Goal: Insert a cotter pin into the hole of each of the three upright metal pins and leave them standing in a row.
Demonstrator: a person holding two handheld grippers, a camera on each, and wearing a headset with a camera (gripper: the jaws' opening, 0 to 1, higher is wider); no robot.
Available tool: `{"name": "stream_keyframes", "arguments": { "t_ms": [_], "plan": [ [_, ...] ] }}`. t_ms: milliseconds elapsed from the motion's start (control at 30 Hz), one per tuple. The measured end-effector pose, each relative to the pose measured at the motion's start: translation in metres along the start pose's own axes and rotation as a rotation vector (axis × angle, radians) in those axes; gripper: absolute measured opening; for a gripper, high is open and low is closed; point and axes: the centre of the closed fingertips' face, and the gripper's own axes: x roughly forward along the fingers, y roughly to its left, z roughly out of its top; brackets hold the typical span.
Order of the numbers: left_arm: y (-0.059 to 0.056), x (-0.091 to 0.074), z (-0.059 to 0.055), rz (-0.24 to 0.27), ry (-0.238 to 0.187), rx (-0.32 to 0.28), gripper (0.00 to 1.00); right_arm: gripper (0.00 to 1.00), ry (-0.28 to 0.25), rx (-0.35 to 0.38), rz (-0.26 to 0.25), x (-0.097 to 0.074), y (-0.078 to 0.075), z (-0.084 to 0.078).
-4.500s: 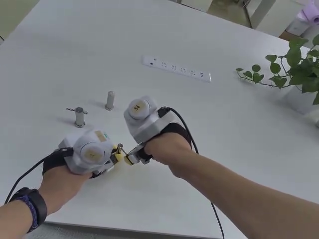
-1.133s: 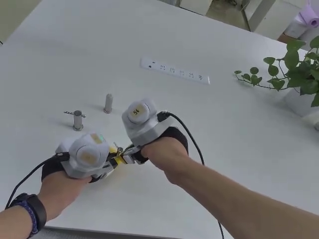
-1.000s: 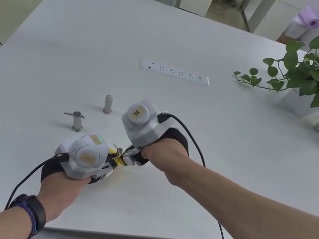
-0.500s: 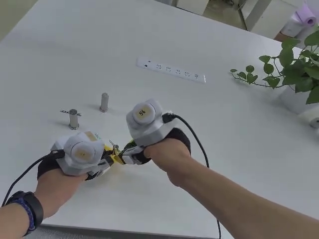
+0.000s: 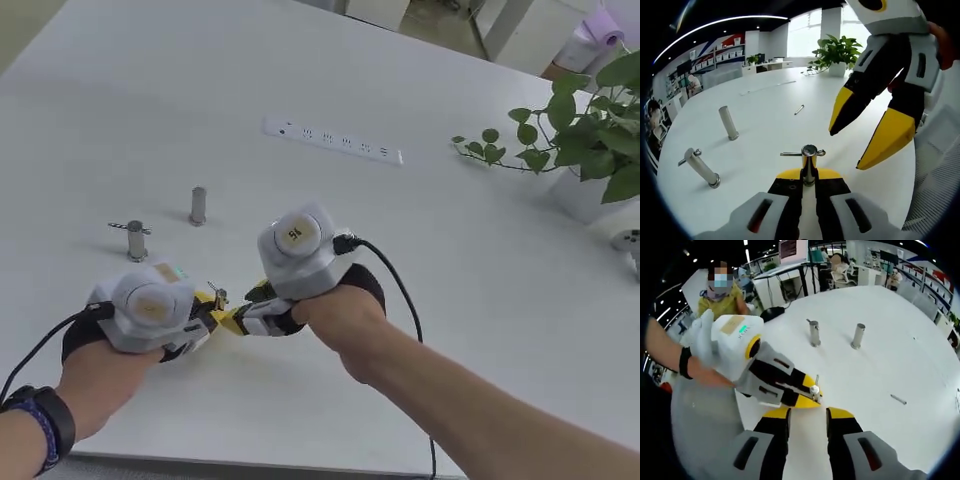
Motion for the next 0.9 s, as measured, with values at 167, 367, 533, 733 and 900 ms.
{"name": "stream_keyframes", "arguments": {
  "t_ms": [167,367,533,733,900],
  "plan": [
    [0.0,-0.001,0.001,0.007,-0.001,-0.011,0.06,0.32,-0.058,-0.005,-0.01,-0.008,-0.001,0.001],
    [0.0,-0.001,0.003,0.013,-0.003,-0.017,0.06,0.35,-0.133,0.0,-0.026,-0.019,-0.001,0.004],
    [0.001,-0.001,0.003,0.018,-0.004,-0.02,0.06,0.37,-0.168,0.019,-0.034,-0.025,-0.003,0.004],
    [0.002,-0.003,0.004,0.028,-0.006,-0.031,0.06,0.4,-0.19,0.042,-0.038,-0.032,-0.005,-0.002],
    [0.005,-0.004,0.005,0.046,-0.008,-0.044,0.06,0.44,-0.223,0.068,-0.046,-0.041,-0.007,-0.007]
  ]
}}
